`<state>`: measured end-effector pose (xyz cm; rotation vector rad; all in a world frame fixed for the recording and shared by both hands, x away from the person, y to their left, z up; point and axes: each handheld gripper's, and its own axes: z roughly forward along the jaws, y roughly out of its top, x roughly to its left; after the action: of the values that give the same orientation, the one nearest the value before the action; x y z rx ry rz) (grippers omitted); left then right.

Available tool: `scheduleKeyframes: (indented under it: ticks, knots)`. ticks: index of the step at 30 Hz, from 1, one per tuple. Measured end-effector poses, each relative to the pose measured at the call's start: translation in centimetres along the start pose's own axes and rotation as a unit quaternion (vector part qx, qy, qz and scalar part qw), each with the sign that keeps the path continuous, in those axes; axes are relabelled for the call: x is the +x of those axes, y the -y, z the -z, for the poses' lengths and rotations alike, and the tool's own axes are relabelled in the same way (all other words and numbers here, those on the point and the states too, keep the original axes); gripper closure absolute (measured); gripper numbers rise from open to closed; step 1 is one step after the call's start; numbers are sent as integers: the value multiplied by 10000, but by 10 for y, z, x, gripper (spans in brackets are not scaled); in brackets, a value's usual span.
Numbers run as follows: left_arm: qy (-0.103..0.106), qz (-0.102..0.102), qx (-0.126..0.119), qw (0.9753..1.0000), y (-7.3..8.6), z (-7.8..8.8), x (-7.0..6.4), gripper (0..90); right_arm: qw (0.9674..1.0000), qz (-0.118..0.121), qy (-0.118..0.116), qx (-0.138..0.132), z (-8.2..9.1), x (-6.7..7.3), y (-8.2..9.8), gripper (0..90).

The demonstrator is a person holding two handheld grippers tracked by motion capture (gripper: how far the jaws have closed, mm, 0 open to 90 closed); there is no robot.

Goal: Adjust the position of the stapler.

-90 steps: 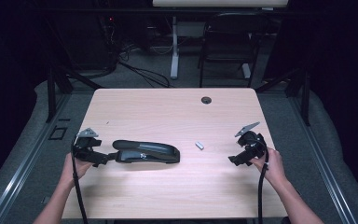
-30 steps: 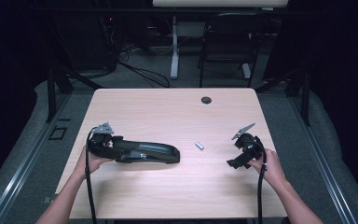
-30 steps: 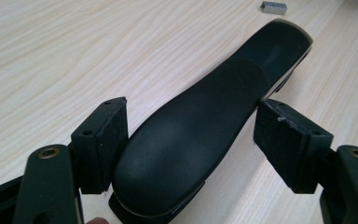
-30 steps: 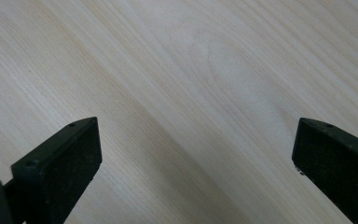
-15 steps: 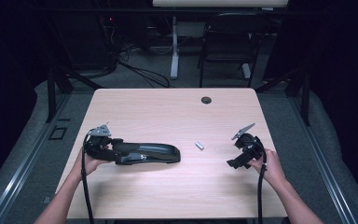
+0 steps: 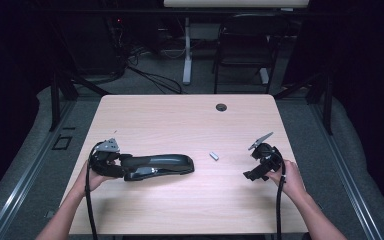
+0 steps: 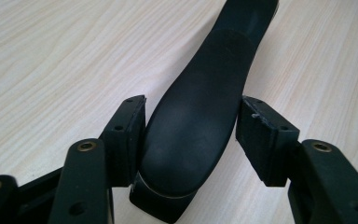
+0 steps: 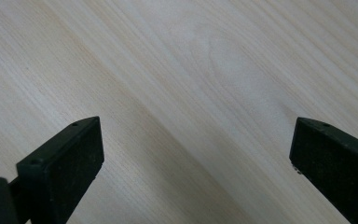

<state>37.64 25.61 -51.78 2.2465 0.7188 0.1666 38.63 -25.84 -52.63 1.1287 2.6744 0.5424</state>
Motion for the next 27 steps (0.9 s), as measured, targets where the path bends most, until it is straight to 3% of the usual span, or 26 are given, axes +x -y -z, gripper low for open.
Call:
scheduleKeyframes:
  ticks: [6,11,19,22,27]
  knots:
    - [30,69,44,10000,0,2,-5,455,9999,-74,1,-85,1,-1,0,26]
    - [219,268,87,9994,1,3,-7,478,9996,-157,-163,-143,1,-1,0,26]
    - [355,446,144,9983,1,5,-13,493,9997,-171,-85,-139,3,-2,0,37]
    - [347,462,153,9982,1,5,-16,499,9989,-333,-88,-331,3,-2,1,41]
    - [247,490,320,9980,-3,6,-23,505,9992,-296,-128,-229,3,-3,0,42]
